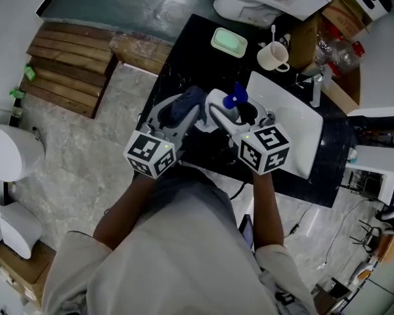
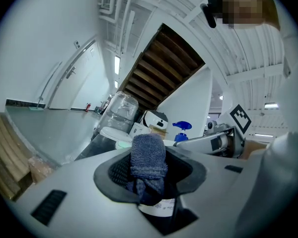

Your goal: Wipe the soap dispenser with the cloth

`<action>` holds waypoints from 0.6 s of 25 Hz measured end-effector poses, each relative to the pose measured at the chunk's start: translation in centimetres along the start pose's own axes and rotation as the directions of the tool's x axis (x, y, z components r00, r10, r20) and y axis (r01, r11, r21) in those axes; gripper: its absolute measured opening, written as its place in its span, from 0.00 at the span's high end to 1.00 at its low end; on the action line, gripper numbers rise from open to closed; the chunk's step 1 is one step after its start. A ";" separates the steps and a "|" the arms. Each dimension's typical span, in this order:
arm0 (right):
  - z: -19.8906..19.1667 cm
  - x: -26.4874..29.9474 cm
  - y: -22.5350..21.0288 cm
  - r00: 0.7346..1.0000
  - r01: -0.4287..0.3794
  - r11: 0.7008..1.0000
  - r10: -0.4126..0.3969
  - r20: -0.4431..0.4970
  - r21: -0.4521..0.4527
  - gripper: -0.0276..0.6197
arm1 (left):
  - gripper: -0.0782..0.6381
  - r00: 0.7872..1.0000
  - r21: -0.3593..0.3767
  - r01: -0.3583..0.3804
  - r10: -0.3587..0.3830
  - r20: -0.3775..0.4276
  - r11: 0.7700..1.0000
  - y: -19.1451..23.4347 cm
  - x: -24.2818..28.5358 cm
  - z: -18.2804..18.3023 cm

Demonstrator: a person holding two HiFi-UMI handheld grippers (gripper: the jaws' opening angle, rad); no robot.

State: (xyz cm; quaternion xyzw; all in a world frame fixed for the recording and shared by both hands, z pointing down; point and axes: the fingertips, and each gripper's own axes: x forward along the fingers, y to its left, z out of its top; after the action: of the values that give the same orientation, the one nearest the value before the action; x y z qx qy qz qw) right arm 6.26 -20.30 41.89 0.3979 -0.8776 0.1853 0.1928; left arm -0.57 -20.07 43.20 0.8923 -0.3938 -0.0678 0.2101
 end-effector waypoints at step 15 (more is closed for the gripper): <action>-0.1 -0.1 0.6 1.000 -0.006 1.000 0.007 0.004 -0.022 0.55 | 0.68 0.999 0.021 -0.036 0.036 -0.040 0.999 0.9 -0.2 -1.9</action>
State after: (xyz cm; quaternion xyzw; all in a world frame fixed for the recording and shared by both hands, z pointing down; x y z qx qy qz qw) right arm 5.91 -19.81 41.85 0.3933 -0.8812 0.1755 0.1949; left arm -0.82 -19.85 45.25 0.8883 -0.4061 -0.0418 0.2102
